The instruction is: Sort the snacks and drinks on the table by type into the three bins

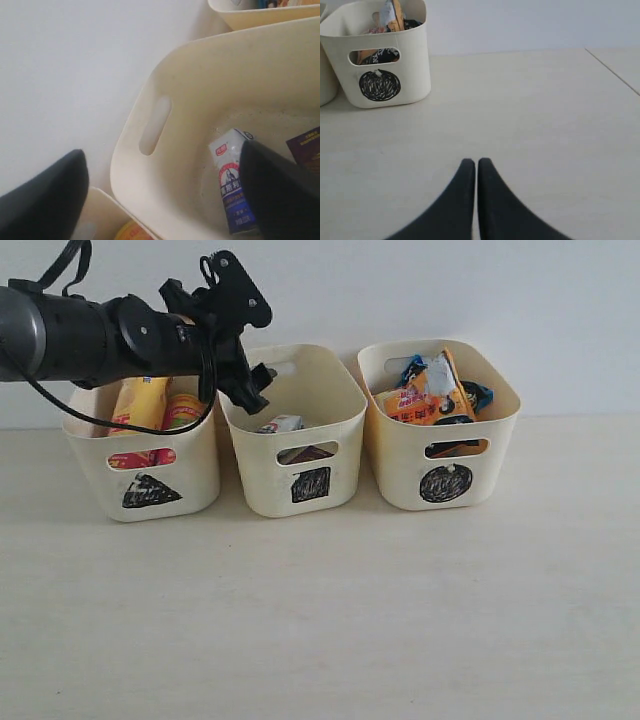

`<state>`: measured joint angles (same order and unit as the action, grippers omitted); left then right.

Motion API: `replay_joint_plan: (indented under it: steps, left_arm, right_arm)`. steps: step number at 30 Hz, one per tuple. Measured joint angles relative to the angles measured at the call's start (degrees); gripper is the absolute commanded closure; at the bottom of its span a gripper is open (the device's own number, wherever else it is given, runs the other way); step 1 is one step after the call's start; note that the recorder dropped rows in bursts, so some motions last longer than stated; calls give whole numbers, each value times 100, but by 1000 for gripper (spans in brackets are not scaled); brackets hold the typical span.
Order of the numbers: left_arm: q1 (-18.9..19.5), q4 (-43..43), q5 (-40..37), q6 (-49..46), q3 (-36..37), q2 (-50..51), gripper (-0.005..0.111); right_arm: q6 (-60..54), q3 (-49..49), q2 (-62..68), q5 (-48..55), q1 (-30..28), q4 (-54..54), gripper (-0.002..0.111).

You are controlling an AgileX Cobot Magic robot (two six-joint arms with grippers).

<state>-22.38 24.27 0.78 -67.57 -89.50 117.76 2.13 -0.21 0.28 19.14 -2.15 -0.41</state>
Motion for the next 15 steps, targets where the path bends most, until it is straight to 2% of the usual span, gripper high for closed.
replay_joint_plan:
  steps: [4, 9, 15]
  left_arm:
    - [0, 12, -526, 0, 0, -339, 102]
    - [123, 23, -1390, 304, 0, -777, 102]
    - [369, -118, -2392, 1595, 0, -1156, 102]
  right_arm:
    - [0, 0, 0, 0, 0, 0, 108]
    - [0, 0, 0, 0, 0, 0, 108]
    - [0, 0, 0, 0, 0, 0, 108]
